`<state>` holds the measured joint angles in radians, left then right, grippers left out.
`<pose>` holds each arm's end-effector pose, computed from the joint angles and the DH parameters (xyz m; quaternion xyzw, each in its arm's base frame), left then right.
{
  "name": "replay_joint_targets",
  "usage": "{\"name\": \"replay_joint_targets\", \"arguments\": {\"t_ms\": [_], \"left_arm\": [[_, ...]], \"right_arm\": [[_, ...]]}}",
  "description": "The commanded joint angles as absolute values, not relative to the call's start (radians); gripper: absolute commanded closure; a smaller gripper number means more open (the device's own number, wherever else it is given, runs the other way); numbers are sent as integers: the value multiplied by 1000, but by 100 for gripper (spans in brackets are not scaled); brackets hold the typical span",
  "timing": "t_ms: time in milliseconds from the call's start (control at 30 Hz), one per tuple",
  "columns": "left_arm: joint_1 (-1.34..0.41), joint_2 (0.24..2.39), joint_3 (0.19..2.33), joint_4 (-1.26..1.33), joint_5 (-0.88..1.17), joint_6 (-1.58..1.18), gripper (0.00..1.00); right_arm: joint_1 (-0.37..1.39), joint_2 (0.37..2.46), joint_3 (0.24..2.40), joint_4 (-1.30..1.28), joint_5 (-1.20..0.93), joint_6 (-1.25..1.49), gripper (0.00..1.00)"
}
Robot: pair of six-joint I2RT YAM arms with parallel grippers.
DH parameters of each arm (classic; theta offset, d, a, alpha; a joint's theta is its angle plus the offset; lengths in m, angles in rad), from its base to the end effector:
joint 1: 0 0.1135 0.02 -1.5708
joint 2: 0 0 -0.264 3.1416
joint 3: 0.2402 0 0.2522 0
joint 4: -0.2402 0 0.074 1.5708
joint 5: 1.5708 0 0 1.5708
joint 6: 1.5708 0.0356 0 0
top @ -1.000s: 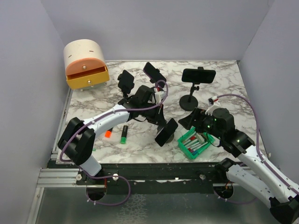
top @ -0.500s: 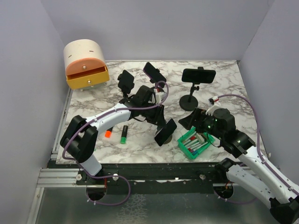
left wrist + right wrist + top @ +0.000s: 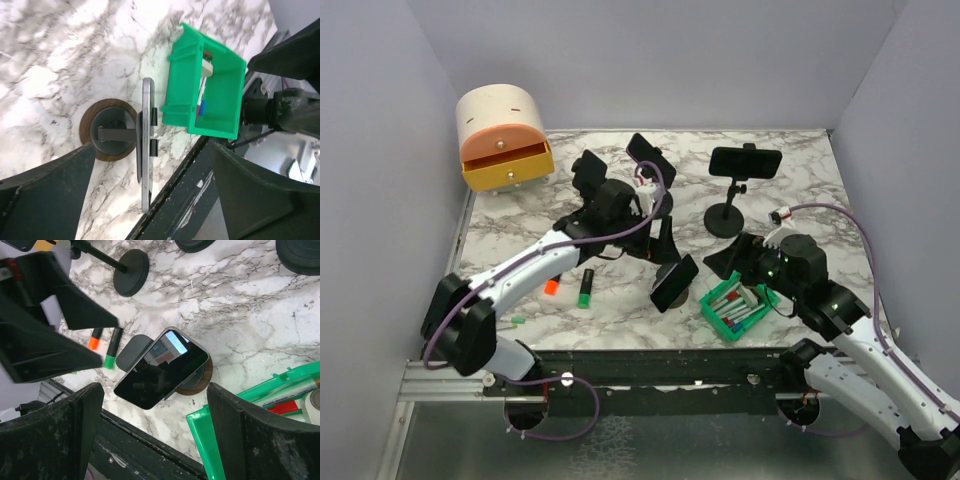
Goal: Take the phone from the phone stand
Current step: Place the phone stand with the phone at the center of the board, then remove the phone from the phone stand.
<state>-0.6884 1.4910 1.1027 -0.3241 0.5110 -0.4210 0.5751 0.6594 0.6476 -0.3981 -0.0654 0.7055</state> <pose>0.2422 -0.2218 0.2708 0.2215 0.8579 -0.4074 0.2212 0.1309 0.0876 0.2887 0.0366 0.8352 0.3494 0.4232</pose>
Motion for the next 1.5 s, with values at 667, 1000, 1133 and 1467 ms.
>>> {"name": "replay_joint_targets", "arguments": {"t_ms": [667,1000,1133,1467], "left_arm": [[-691,465,276,147,-82,-893,13],[-800,610,236,242,-36,-850,10],[-872,700,264,242,-41,-801,12],[-958,843,238,366,-1,-790,32]], "right_arm": [[578,466,504,-367,-39,640,7],[578,449,475,-365,-15,644,7],[578,462,474,-354,-15,644,7],[580,486,475,-332,-31,647,7]]}}
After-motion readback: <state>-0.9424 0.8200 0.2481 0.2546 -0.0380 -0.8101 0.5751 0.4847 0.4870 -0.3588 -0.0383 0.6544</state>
